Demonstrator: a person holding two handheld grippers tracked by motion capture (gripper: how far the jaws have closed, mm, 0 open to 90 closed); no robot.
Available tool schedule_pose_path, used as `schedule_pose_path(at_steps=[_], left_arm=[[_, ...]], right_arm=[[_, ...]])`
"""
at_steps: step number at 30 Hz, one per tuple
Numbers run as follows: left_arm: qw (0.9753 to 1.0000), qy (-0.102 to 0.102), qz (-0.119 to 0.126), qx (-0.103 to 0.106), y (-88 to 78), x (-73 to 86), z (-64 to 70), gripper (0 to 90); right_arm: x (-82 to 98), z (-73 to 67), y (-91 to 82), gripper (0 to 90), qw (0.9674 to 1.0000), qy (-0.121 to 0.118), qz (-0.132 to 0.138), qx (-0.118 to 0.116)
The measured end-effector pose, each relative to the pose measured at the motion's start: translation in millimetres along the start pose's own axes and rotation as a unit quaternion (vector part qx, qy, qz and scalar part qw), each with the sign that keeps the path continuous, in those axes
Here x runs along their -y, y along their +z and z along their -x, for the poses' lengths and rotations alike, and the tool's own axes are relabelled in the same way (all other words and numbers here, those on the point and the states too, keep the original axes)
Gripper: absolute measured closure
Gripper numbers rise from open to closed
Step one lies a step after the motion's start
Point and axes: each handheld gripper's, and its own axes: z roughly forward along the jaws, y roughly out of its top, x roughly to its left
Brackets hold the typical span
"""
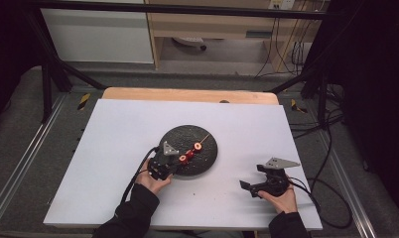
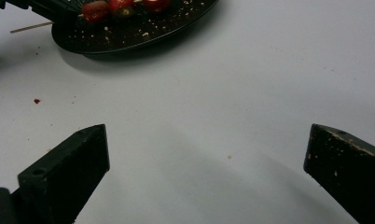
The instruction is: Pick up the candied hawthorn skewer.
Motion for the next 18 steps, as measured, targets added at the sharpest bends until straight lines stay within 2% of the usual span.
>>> schedule_pose_path(at_steps=[4, 5, 9, 18], left_arm=[[0.9997, 0.001, 0.023, 0.003, -9.8, 3.0, -2.6, 88.4], [0.9994, -0.003, 0.035, 0.008, -15.3, 4.3, -4.0, 88.4], [0.9988, 0.002, 0.047, 0.01, -22.9, 6.8, -5.1, 88.4], [0.9965, 0.009, 0.074, 0.037, -39.4, 23.2, -8.1, 88.4]], right_arm=[[-0.1, 0.0, 0.1, 1.1, 1.0, 0.001, 0.0, -0.001], [-0.1, -0.1, -0.1, 1.1, 1.0, 0.003, 0.0, -0.001], [-0.3, -0.5, -0.5, 1.2, 1.0, 0.006, 0.002, -0.002], [-3.8, -4.2, -0.9, 0.7, 0.9999, 0.011, 0.007, -0.005]])
